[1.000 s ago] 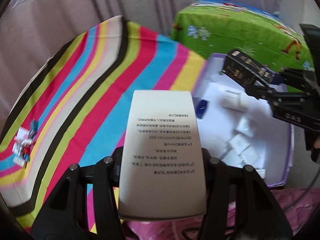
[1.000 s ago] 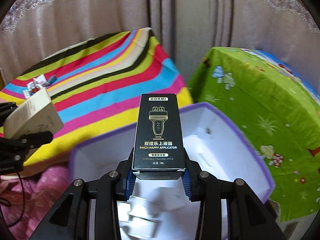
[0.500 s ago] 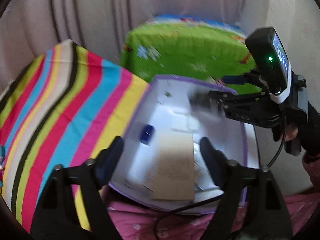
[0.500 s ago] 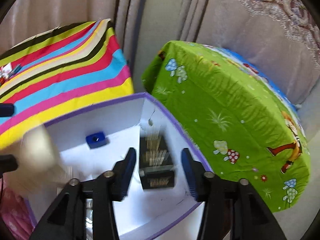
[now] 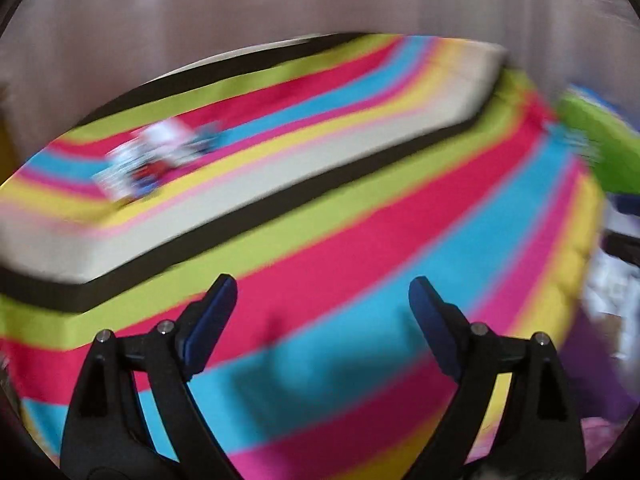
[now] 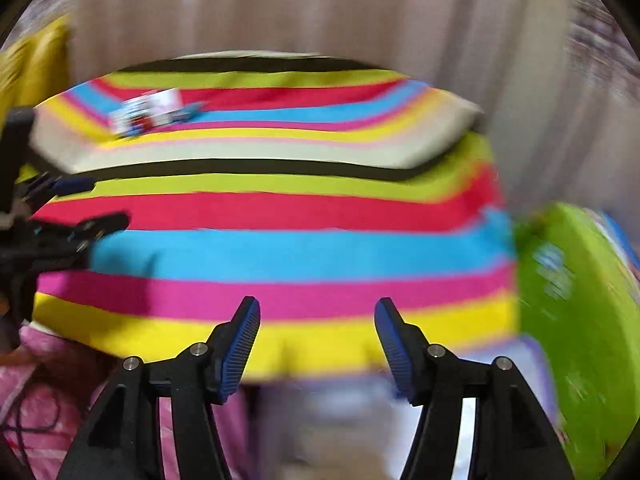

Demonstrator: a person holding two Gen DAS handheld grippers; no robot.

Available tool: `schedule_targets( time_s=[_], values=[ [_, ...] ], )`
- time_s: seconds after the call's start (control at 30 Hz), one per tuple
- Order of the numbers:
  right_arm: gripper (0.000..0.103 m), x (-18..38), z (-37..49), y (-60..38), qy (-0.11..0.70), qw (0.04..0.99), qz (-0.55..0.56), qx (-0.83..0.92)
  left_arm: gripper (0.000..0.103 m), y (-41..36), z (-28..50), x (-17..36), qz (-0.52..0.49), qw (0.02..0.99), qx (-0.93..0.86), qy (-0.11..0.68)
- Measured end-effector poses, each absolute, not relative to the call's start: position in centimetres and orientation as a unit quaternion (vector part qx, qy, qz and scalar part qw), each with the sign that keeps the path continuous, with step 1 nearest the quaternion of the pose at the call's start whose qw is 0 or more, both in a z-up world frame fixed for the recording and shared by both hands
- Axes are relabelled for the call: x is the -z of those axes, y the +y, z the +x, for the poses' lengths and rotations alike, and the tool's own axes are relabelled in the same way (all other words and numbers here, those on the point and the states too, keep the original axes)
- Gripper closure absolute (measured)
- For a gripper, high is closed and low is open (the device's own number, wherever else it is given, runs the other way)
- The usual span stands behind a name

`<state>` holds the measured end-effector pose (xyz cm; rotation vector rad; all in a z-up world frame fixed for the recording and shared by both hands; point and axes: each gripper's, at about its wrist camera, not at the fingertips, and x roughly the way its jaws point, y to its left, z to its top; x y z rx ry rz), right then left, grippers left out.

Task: Organize rigid objects
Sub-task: 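Move both open tools back toward the striped table, then grasp the red toy car with the left tool while the right tool holds a white strip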

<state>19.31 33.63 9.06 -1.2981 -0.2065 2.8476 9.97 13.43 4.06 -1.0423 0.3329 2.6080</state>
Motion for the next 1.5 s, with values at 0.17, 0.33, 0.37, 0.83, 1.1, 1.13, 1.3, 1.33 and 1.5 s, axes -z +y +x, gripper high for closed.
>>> schedule_targets(
  time_s=[0.17,0.33,0.37,0.83,1.1,1.13,1.3,1.33,1.5],
  values=[
    [0.042,-6.0,11.5,27.1,-0.072,-0.097,-0.438,-0.891,0.013,3.6,4.5,-1.1,-0.405,0.021,-0.910,0.085],
    [0.042,-5.3,3.5,21.3,-0.081,-0.163,-0.428,-0.885,0.013,-2.7,2.2,0.3,-0.417,-0.043,-0.908,0.023],
    [0.042,-5.5,2.1,20.2,-0.081,-0.176,-0.420,-0.886,0.013,-3.5,1.9,0.6,-0.425,-0.049,-0.904,0.011],
    [0.042,-8.8,-21.0,10.1,0.046,-0.233,-0.377,-0.895,0.000,-4.5,1.2,1.6,-0.451,-0.040,-0.891,-0.040],
    [0.096,-6.3,-23.4,5.4,-0.029,-0.255,-0.390,-0.885,0.000,-4.4,0.6,1.7,-0.451,-0.039,-0.891,-0.039],
    [0.096,-6.5,-22.8,5.6,-0.029,-0.263,-0.384,-0.885,0.000,-4.5,0.6,1.7,-0.451,-0.039,-0.891,-0.039],
    [0.096,-8.8,-16.4,9.4,-0.028,-0.281,-0.370,-0.885,0.000,-4.5,0.5,1.7,-0.451,-0.040,-0.891,-0.037],
    [0.096,-9.0,-14.8,10.7,-0.029,-0.278,-0.375,-0.884,0.000,-4.5,0.4,1.7,-0.451,-0.041,-0.891,-0.037],
    [0.096,-8.5,-9.9,17.3,0.014,-0.275,-0.418,-0.866,0.000,-4.5,0.3,1.7,-0.452,-0.041,-0.891,-0.036]
  ],
)
